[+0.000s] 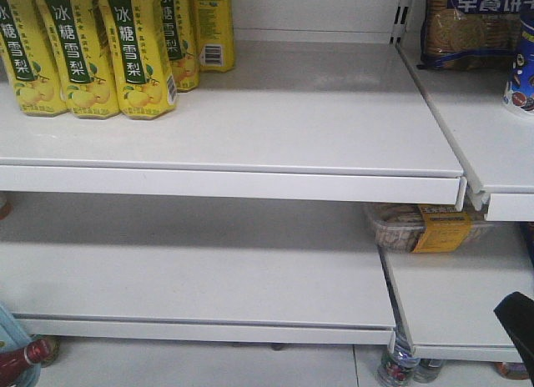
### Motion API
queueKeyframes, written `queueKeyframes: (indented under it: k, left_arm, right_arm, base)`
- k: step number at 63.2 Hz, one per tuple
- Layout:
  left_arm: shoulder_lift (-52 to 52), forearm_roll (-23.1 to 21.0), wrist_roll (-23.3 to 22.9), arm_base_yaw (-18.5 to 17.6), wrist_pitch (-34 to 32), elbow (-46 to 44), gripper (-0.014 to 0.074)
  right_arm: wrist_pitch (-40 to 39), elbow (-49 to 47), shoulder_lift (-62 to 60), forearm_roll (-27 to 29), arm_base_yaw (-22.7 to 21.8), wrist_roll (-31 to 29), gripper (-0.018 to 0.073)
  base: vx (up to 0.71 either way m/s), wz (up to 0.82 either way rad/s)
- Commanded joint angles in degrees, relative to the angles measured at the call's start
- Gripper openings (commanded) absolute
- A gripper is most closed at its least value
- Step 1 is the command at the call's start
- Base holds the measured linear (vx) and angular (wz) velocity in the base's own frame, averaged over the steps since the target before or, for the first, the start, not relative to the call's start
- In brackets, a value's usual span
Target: Place coke in basket with both arms
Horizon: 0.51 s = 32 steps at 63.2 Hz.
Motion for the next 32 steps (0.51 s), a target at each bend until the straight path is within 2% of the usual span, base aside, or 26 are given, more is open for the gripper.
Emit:
queueKeyframes:
  k: [1,32]
  left_arm:
    - [-1.42,1.68,2.03,0.2,-8.75,0.25,-0.0005]
    - [-1.42,1.95,2.1,0.26,-8.8,0.25,-0.0005]
  right_arm:
    - [1.29,-1.56,0.49,-1.22,0.02,-0.03,-0.0005]
    - [1.29,-1.56,0.49,-1.22,0.02,0.02,-0.0005]
  base:
    - [0.0,0.0]
    - [0.0,0.0]
